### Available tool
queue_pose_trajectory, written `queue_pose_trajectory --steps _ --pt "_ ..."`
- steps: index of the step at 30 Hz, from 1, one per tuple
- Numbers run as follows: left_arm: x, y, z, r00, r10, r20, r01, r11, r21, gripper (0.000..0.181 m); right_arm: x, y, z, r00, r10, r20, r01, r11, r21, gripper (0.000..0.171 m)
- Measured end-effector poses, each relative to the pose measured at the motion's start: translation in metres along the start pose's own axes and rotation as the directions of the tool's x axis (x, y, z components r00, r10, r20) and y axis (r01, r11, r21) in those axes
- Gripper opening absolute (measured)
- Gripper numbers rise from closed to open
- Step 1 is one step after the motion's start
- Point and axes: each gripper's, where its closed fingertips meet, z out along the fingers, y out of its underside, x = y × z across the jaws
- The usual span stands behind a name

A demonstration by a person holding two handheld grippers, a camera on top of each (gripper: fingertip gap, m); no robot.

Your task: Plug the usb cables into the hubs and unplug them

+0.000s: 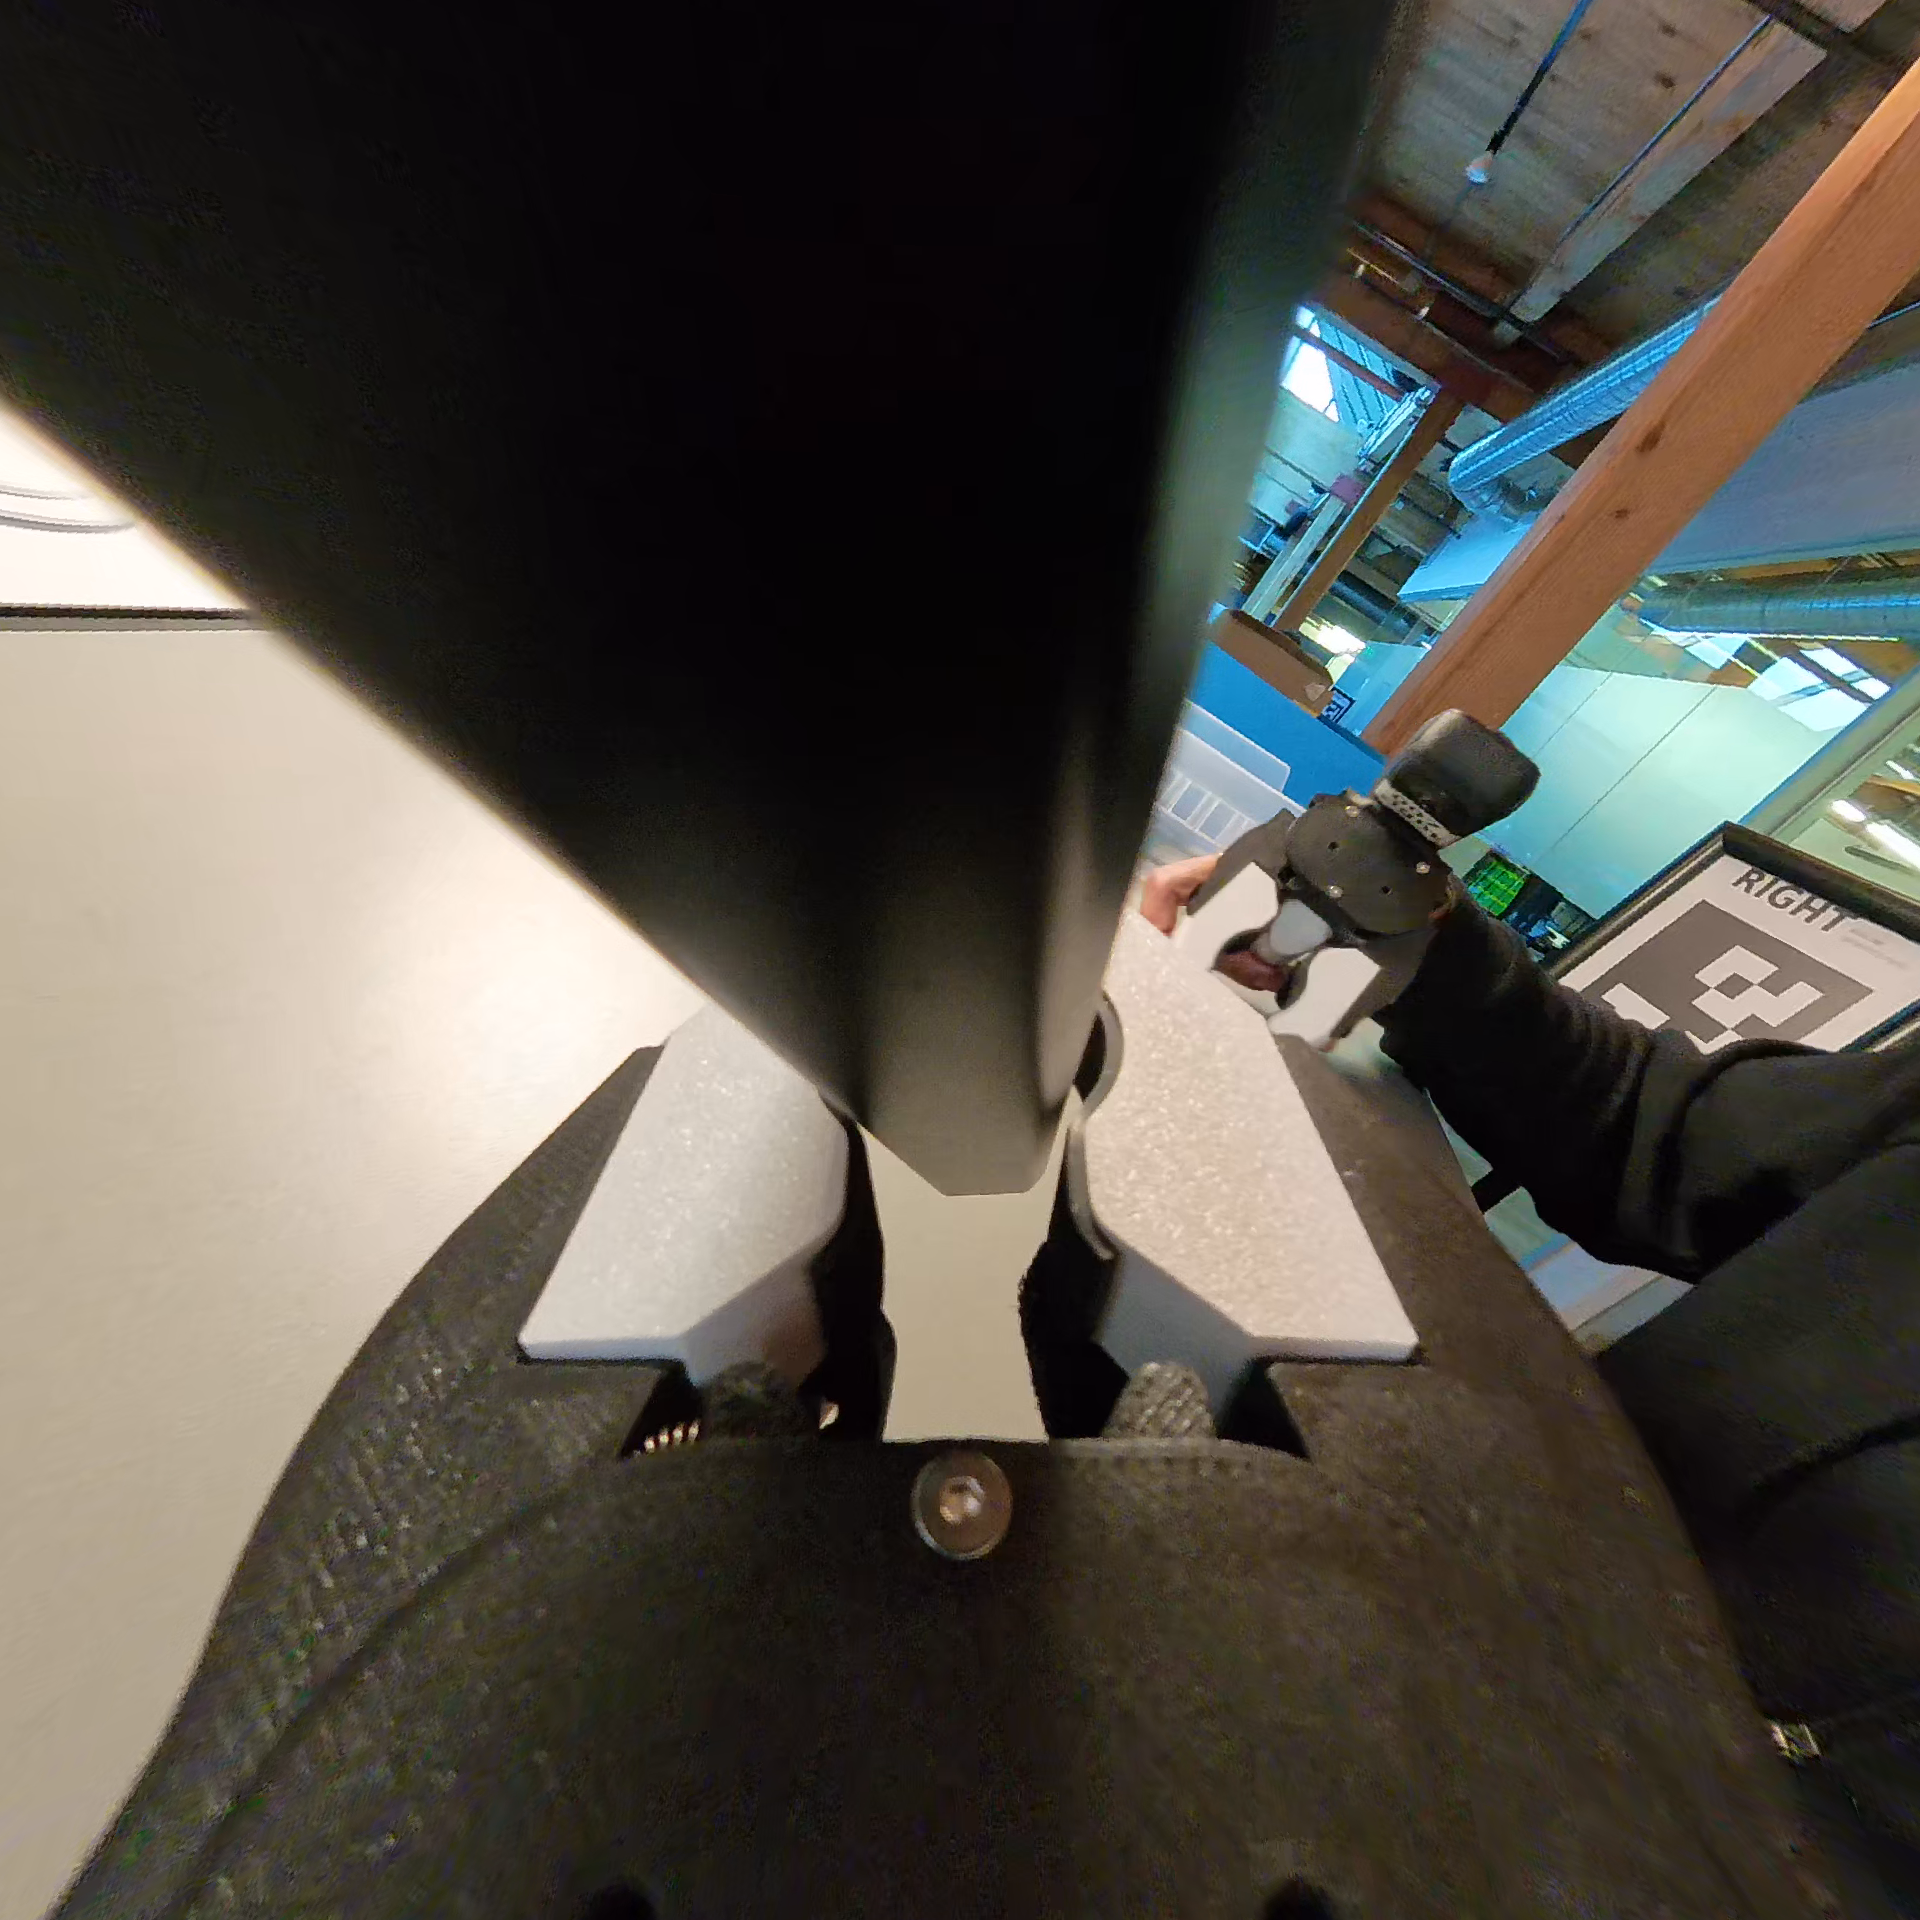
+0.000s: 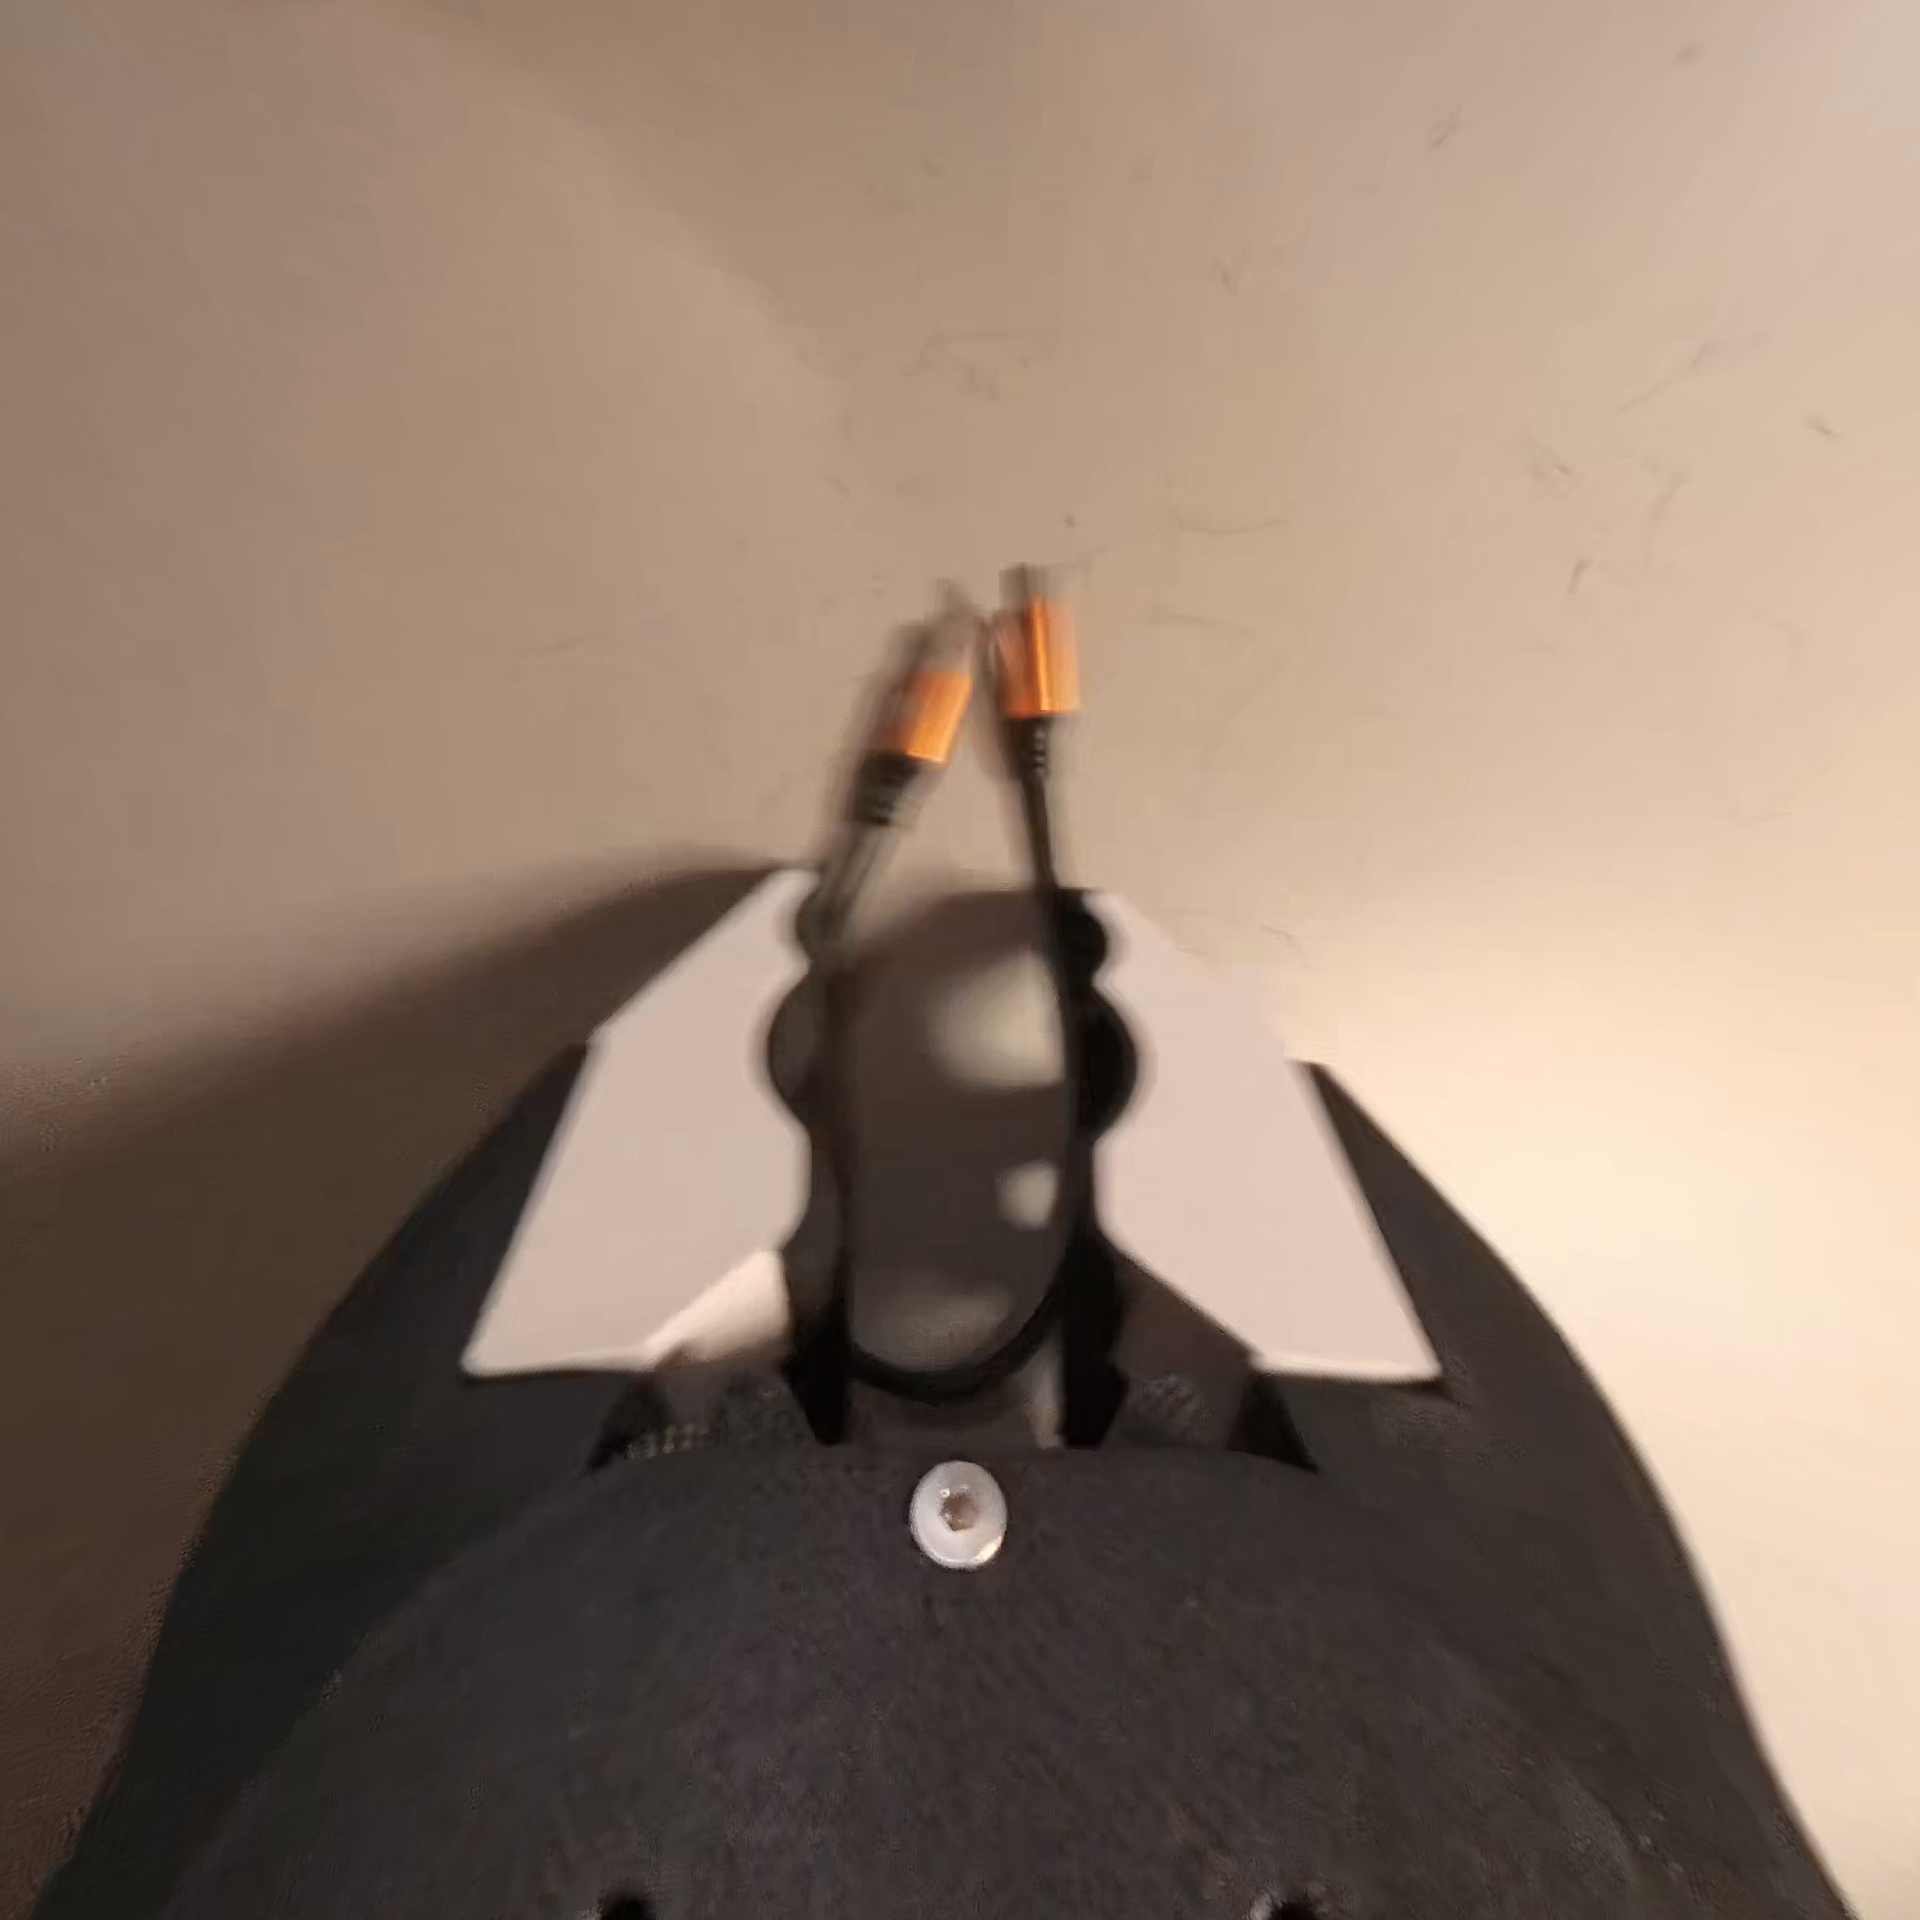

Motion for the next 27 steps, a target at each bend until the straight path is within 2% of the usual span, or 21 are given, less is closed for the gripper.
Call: queue_pose_trajectory --steps 1,2,3,7,10,15,18,21,23,27 --pt "-0.001 0.0 0.0 1.0 -0.002 0.003 0.002 1.0 0.001 0.031 0.003 0.002 -0.002 0.999 -0.018 -0.029 0.017 1.0 -0.014 0.021" --pt "-0.001 0.0 -0.001 1.0 -0.006 0.005 0.006 1.0 0.001 0.031 0.005 0.005 -0.004 0.997 -0.05 -0.059 0.048 0.998 -0.03 0.009" --pt "-0.002 0.0 -0.001 1.0 -0.009 0.007 0.009 1.0 0.001 0.031 0.005 0.009 -0.007 0.993 -0.082 -0.08 0.079 0.996 -0.048 0.004" --pt "-0.003 0.0 -0.001 1.0 -0.015 0.014 0.015 1.0 0.002 0.03 0.002 0.014 -0.025 0.981 -0.13 -0.146 0.12 0.99 -0.071 0.004" --pt "-0.003 0.001 -0.001 1.0 -0.013 0.017 0.013 1.0 -0.001 0.03 0.006 0.01 -0.054 0.962 -0.147 -0.229 0.138 0.989 -0.054 0.003" --pt "-0.003 0.0 -0.001 1.0 -0.007 0.026 0.007 1.0 0.003 0.03 0.044 0.017 -0.157 0.876 -0.155 -0.457 0.137 0.988 -0.072 0.004" --pt "-0.004 0.0 -0.002 1.0 -0.009 0.029 0.009 1.0 0.006 0.03 0.076 0.05 -0.233 0.809 -0.128 -0.574 0.081 0.991 -0.106 0.004" --pt "-0.004 0.0 -0.002 0.999 -0.006 0.032 0.006 1.0 0.007 0.03 0.102 0.113 -0.289 0.779 -0.072 -0.622 -0.035 0.987 -0.158 0.004" --pt "-0.004 0.0 -0.001 0.999 -0.003 0.035 0.003 1.0 0.007 0.03 0.108 0.153 -0.3 0.795 -0.1 -0.599 -0.046 0.973 -0.224 0.004" --pt "-0.005 -0.001 -0.001 0.999 -0.001 0.044 0.0 1.0 0.014 0.03 0.102 0.189 -0.27 0.87 -0.133 -0.475 -0.02 0.952 -0.304 0.005"
